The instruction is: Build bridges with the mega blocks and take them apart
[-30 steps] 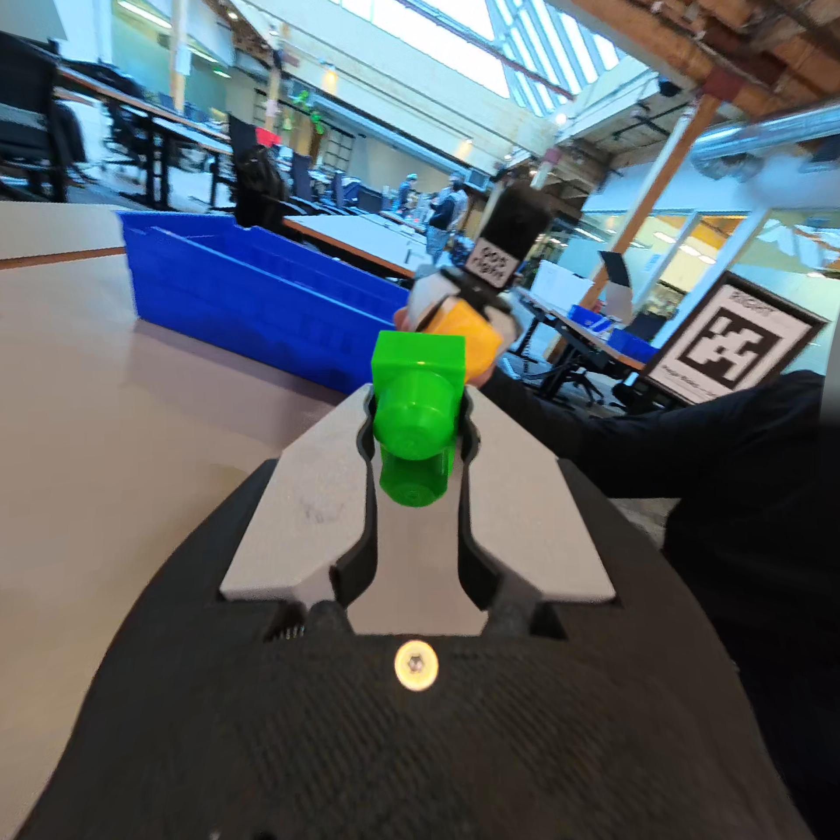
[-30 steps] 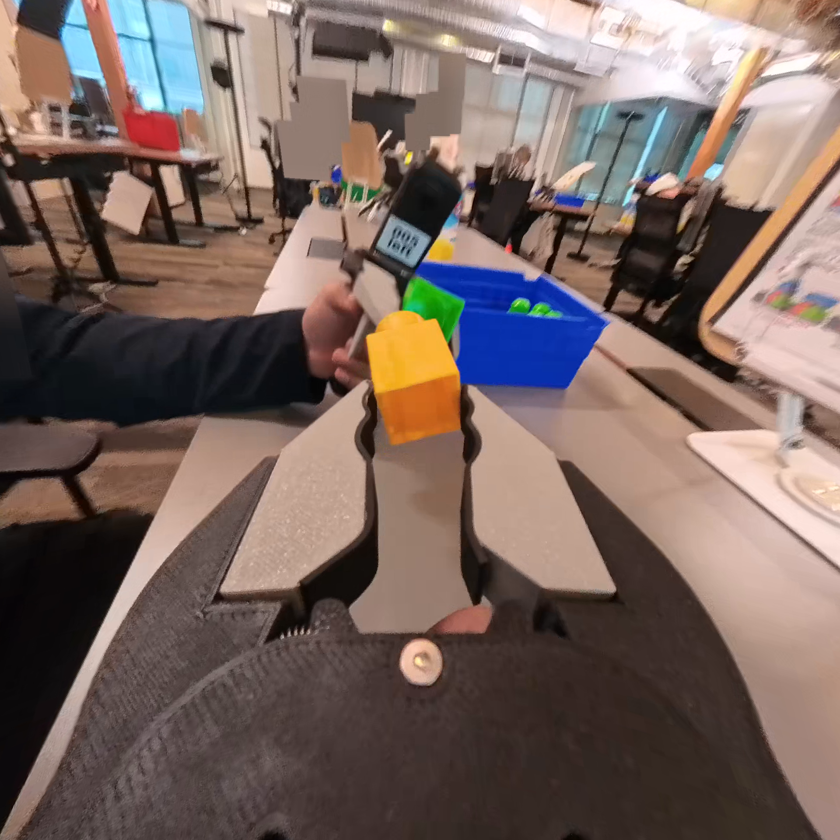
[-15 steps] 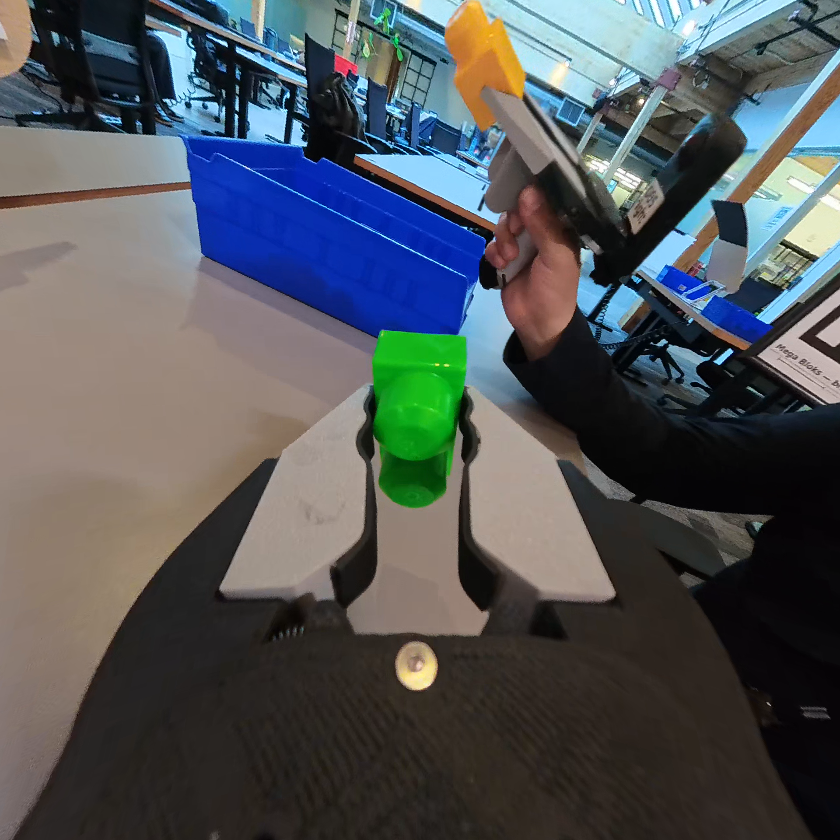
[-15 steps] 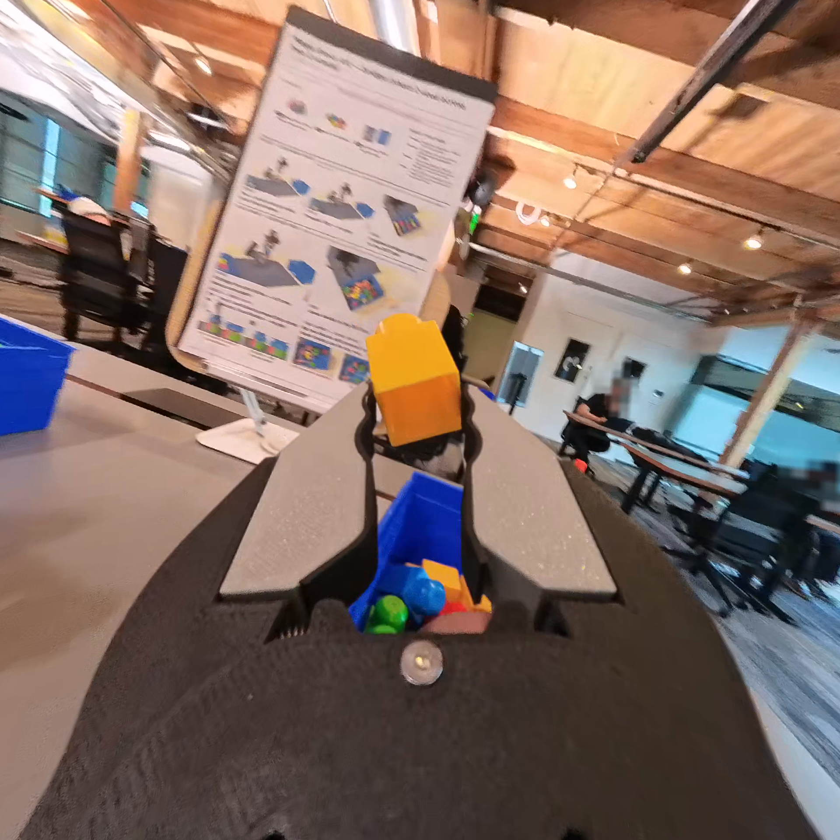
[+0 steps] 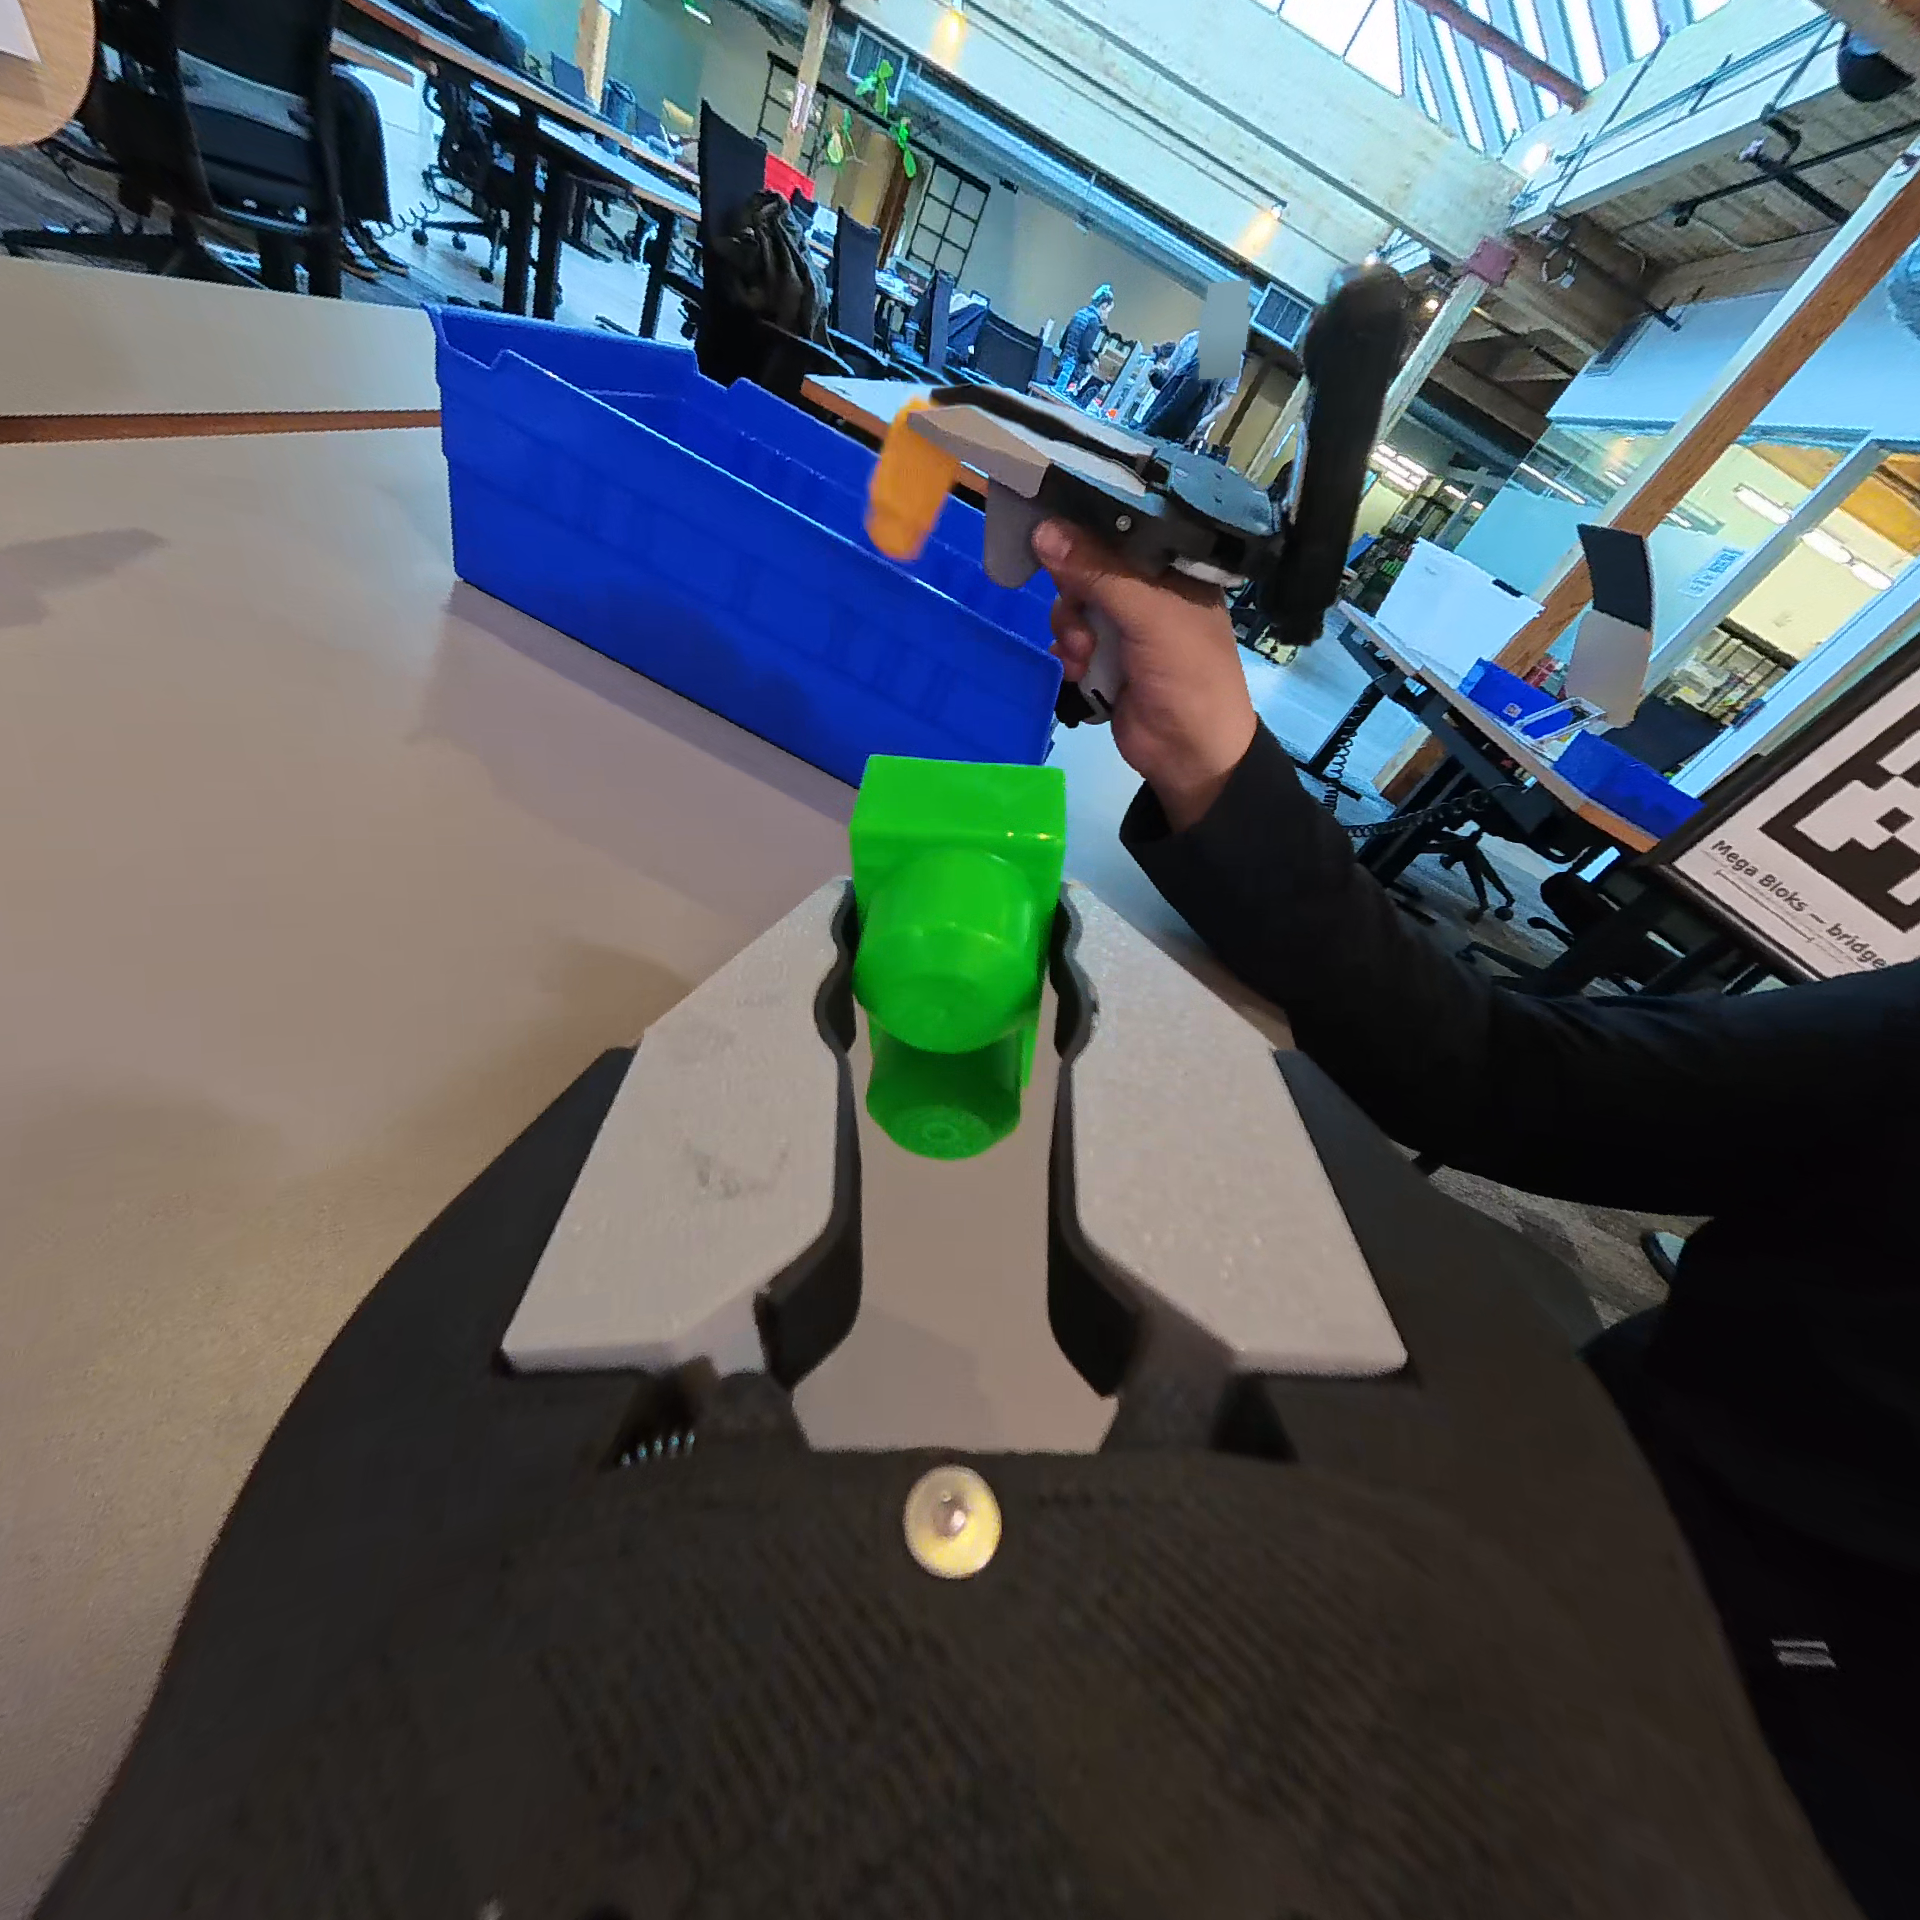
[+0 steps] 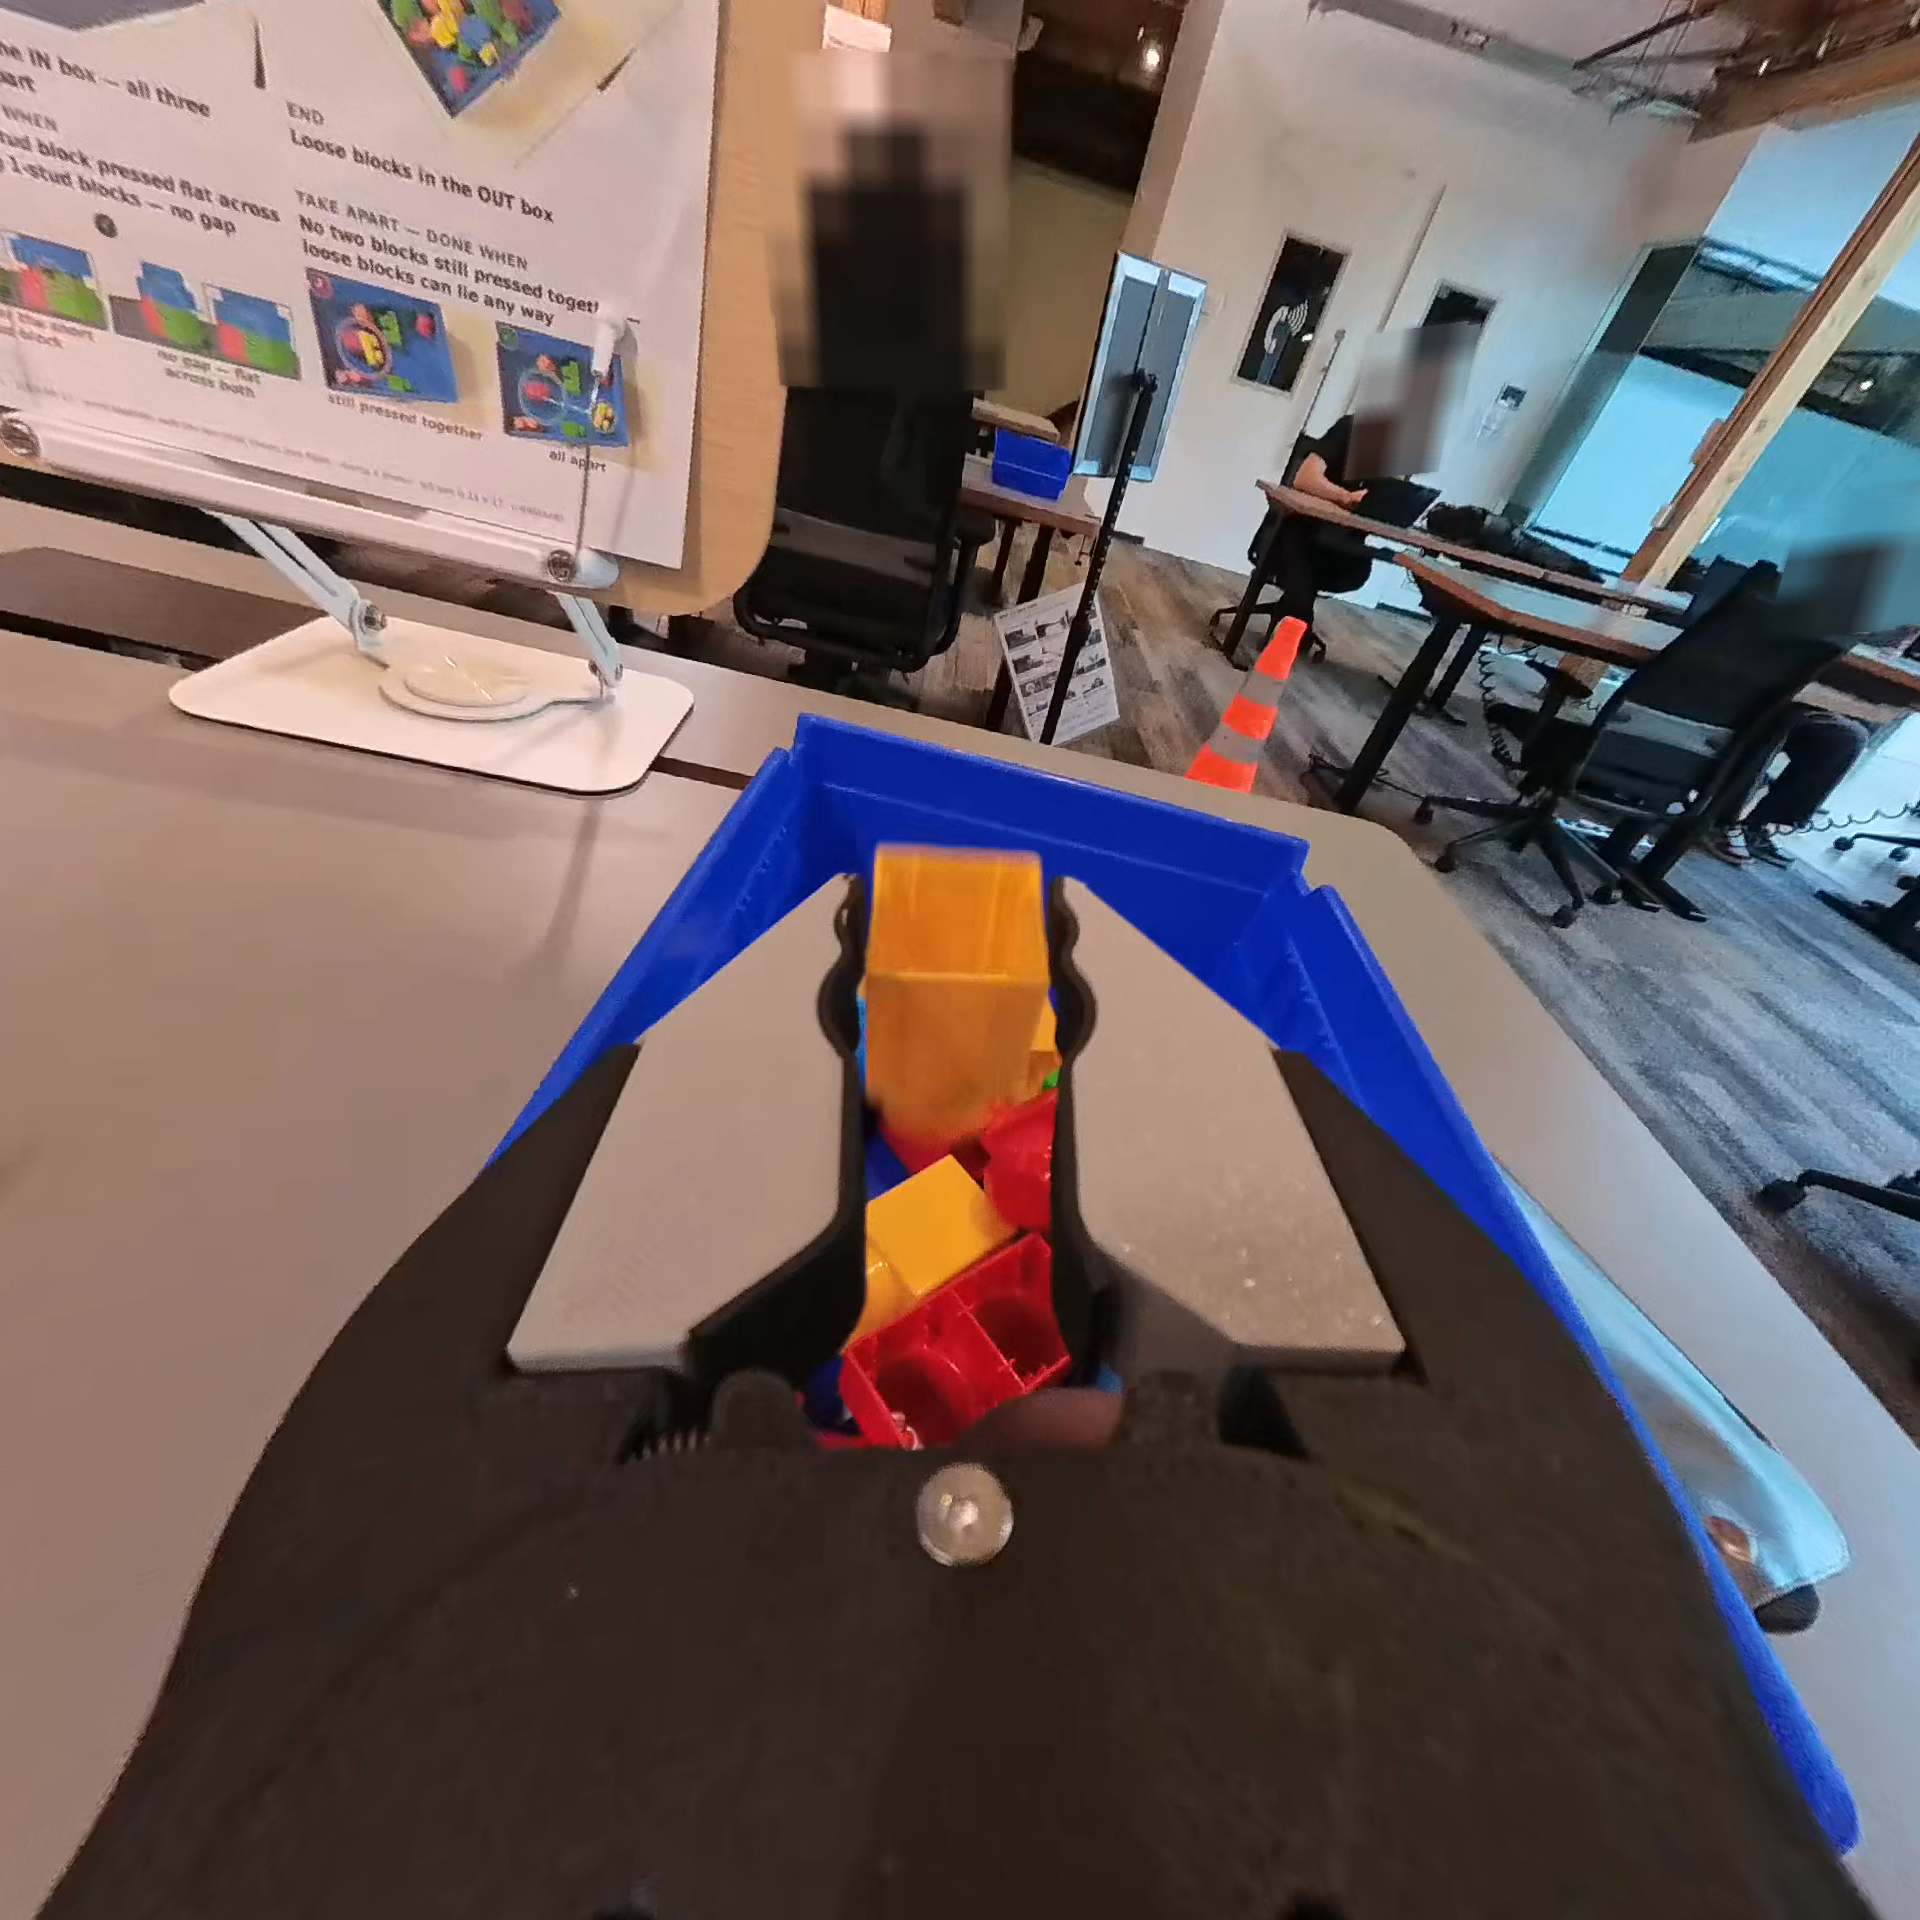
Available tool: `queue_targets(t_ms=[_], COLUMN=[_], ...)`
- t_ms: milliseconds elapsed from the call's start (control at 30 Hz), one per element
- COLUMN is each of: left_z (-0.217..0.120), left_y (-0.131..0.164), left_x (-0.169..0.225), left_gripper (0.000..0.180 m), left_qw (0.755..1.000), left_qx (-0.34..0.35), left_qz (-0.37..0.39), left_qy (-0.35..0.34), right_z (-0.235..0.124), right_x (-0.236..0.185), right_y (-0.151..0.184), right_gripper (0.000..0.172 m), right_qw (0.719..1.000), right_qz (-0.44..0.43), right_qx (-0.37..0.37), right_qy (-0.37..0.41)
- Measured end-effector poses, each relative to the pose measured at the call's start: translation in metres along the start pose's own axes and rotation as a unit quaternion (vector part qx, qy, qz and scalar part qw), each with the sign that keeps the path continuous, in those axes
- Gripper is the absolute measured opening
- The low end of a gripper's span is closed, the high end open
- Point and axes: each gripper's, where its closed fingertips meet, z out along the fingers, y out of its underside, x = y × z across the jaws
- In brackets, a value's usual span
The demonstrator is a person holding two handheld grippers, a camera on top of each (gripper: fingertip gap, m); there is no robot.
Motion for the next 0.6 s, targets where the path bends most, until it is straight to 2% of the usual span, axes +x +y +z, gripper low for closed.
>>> queue_targets(t_ms=[267, 400, 500, 567, 600], left_z=[0.001, 0.003, 0.005, 0.007, 0.009], left_y=[0.002, 0.004, 0.007, 0.010, 0.012], left_x=[0.001, 0.001, 0.003, 0.007, 0.009], left_gripper=[0.034, 0.034, 0.034, 0.034, 0.034], left_qw=[1.000, 1.000, 1.000, 0.999, 0.998], left_qx=[-0.005, -0.012, -0.019, -0.029, -0.035], left_qz=[0.004, 0.010, 0.022, 0.035, 0.045], left_qy=[0.001, 0.000, 0.001, 0.006, 0.008], right_z=[-0.005, -0.021, -0.041, -0.060, -0.074], right_x=[-0.020, -0.035, -0.071, -0.110, -0.135], right_y=[-0.014, -0.039, -0.060, -0.069, -0.071], right_gripper=[0.022, 0.022, 0.020, 0.022, 0.021], right_qw=[0.999, 0.992, 0.976, 0.951, 0.927], right_qz=[-0.027, -0.052, -0.060, -0.036, -0.021], right_qx=[0.038, 0.106, 0.164, 0.188, 0.189], right_qy=[-0.028, -0.047, -0.127, -0.241, -0.324])
